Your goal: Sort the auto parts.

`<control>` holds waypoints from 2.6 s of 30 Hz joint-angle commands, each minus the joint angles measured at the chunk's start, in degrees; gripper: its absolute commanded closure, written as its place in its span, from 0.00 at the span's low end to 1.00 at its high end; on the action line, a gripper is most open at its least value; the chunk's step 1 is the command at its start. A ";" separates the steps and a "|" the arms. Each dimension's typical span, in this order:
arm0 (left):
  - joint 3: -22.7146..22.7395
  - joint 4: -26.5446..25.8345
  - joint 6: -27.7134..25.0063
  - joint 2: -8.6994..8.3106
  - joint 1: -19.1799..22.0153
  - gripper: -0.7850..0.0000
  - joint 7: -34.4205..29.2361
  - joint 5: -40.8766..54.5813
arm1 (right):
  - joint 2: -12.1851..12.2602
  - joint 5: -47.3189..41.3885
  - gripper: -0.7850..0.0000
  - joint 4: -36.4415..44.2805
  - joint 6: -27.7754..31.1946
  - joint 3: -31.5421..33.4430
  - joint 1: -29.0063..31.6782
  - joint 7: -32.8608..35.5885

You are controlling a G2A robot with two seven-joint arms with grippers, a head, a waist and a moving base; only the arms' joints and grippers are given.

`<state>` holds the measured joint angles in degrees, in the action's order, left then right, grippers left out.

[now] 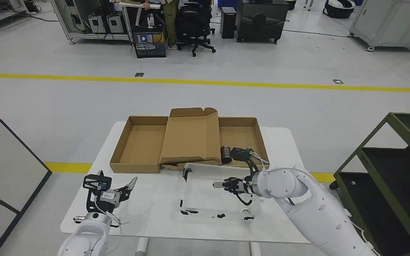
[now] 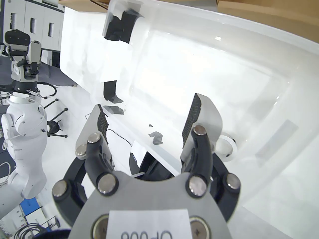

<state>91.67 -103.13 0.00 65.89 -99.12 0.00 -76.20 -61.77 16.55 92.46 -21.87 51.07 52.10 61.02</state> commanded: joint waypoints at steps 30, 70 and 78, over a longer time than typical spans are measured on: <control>0.00 0.00 0.00 0.00 0.00 0.00 0.00 0.00 | -3.93 4.89 0.00 -10.22 -9.69 -12.47 -9.65 11.69; 0.00 0.00 0.00 0.00 0.00 0.00 0.00 0.00 | -4.03 -3.20 0.00 -17.48 -11.02 -22.41 -15.59 10.37; 0.00 0.00 0.00 0.00 0.00 0.00 0.00 0.00 | -2.81 -6.10 0.00 -16.52 -11.35 -24.38 -17.58 10.05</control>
<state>91.67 -103.13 0.00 65.89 -99.12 0.00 -76.20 -64.77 10.89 75.92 -33.45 26.97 34.76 70.83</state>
